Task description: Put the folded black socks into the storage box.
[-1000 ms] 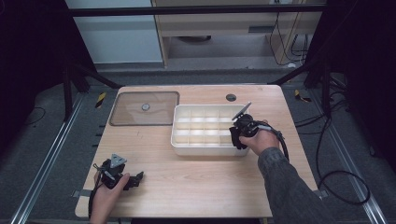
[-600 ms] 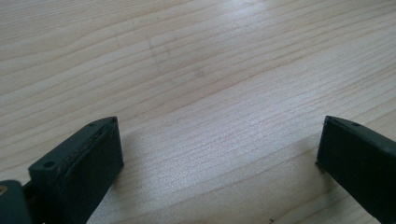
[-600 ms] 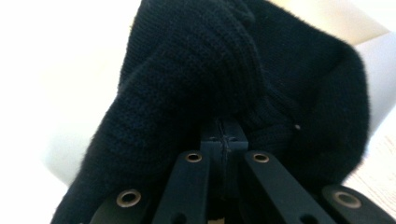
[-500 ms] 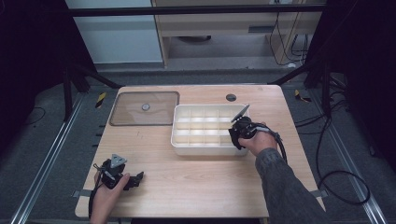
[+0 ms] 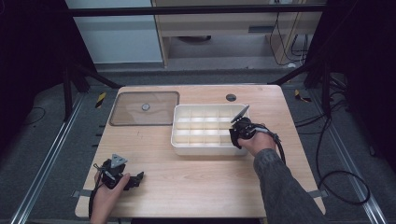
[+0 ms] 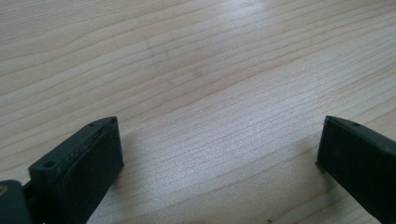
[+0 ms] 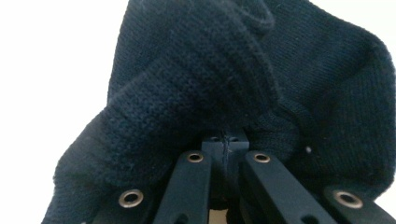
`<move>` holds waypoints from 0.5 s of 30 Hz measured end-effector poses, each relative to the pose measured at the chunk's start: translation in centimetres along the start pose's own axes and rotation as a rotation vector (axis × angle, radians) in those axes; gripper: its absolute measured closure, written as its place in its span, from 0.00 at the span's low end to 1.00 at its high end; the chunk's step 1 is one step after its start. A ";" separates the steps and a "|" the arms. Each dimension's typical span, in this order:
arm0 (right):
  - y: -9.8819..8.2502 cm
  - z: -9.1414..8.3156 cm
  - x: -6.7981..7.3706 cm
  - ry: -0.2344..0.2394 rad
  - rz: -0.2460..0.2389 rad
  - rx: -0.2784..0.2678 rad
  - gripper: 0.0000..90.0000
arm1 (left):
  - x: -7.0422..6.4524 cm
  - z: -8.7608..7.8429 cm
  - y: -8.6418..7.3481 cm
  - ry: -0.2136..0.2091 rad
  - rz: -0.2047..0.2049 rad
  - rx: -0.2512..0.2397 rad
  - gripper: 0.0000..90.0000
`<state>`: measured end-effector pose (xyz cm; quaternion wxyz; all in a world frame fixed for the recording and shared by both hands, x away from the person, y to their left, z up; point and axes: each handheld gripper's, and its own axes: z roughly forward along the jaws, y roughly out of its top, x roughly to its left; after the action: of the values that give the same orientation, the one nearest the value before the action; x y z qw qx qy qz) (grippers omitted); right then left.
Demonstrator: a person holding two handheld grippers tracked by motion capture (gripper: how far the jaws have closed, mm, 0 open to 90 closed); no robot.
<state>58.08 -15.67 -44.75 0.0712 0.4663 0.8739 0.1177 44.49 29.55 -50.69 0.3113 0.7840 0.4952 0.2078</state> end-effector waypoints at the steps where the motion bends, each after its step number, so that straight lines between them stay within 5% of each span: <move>1: 0.0 0.0 0.1 -0.002 0.006 0.002 1.00 | 0.0 0.0 0.0 0.000 0.000 0.000 0.00; 15: 0.2 0.0 -0.1 0.005 0.009 0.009 1.00 | 0.0 0.0 0.0 -0.004 0.003 0.000 0.00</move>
<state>58.24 -15.66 -44.68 0.0665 0.4703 0.8725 0.1151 44.49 29.52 -50.68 0.3121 0.7852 0.4933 0.2067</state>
